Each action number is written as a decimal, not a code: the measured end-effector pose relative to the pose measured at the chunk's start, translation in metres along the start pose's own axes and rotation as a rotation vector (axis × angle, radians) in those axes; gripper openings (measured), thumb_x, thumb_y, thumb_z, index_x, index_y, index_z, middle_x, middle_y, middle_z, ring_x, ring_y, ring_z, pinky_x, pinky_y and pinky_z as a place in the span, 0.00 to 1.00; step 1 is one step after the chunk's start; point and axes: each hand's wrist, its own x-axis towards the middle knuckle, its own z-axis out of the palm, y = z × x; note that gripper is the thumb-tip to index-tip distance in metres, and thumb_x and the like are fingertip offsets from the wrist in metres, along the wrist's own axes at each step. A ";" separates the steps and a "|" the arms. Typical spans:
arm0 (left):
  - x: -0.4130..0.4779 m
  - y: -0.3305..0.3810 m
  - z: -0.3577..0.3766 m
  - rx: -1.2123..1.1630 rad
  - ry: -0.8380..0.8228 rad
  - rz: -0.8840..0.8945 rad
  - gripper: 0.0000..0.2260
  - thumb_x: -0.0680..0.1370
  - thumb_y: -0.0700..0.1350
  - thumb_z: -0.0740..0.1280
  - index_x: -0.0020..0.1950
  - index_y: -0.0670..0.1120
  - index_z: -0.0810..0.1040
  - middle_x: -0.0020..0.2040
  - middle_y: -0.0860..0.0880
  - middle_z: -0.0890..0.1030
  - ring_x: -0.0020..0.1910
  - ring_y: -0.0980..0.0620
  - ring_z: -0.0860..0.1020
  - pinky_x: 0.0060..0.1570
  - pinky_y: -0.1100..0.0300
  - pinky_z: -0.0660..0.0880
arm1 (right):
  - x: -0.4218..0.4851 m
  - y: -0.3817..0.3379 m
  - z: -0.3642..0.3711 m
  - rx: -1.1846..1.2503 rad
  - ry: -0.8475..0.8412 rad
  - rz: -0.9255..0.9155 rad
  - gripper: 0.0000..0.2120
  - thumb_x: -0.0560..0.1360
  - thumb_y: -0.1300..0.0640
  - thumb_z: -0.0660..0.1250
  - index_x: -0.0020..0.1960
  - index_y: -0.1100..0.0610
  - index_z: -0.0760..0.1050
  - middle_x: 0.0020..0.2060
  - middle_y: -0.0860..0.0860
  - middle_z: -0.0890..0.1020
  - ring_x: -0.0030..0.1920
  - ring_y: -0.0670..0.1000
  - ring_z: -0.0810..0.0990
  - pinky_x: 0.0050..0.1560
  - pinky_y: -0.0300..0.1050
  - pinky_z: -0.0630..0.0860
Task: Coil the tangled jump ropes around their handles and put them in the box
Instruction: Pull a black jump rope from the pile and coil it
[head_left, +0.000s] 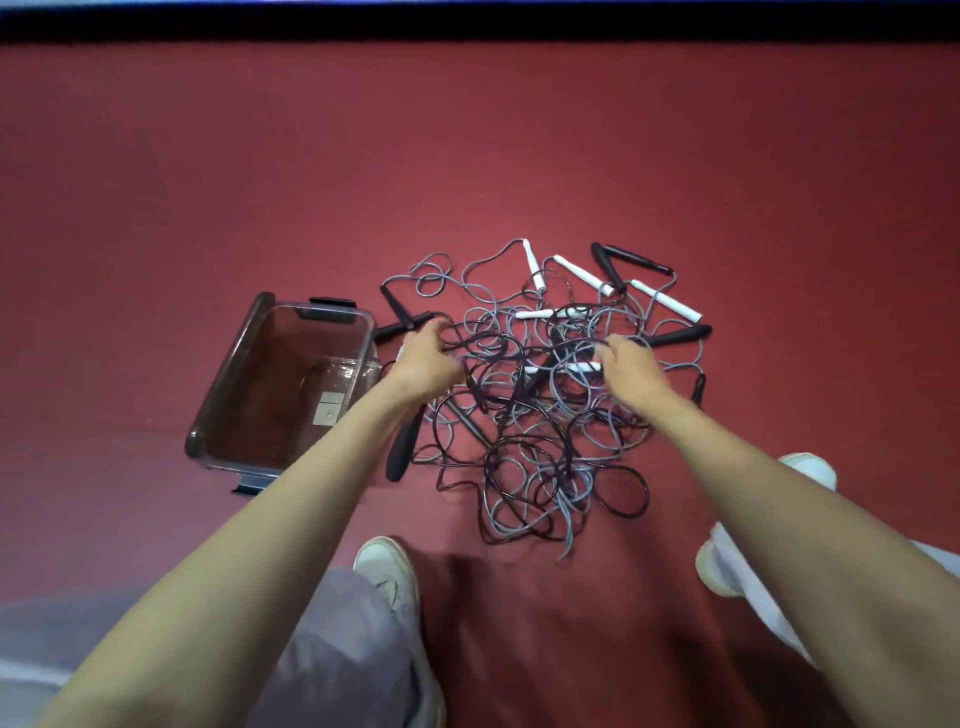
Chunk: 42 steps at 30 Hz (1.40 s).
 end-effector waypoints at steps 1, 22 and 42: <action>0.001 0.002 0.003 -0.038 0.051 0.013 0.26 0.73 0.31 0.64 0.70 0.46 0.70 0.62 0.40 0.76 0.39 0.48 0.76 0.34 0.62 0.73 | -0.004 -0.001 -0.012 0.056 0.066 0.014 0.12 0.82 0.57 0.56 0.53 0.63 0.74 0.49 0.64 0.79 0.53 0.62 0.77 0.45 0.47 0.65; -0.071 0.075 -0.028 -0.425 0.123 0.395 0.06 0.80 0.44 0.64 0.46 0.48 0.80 0.28 0.60 0.73 0.29 0.57 0.67 0.27 0.66 0.63 | -0.085 -0.043 -0.116 -0.209 -0.070 -0.260 0.09 0.82 0.53 0.57 0.45 0.55 0.69 0.42 0.55 0.78 0.43 0.57 0.76 0.40 0.47 0.68; -0.071 0.052 0.012 -0.462 -0.195 0.465 0.03 0.80 0.43 0.65 0.47 0.49 0.77 0.28 0.59 0.68 0.26 0.58 0.61 0.25 0.67 0.58 | -0.084 -0.051 -0.088 0.020 -0.155 -0.465 0.10 0.81 0.52 0.61 0.47 0.57 0.76 0.38 0.51 0.80 0.33 0.43 0.73 0.37 0.39 0.69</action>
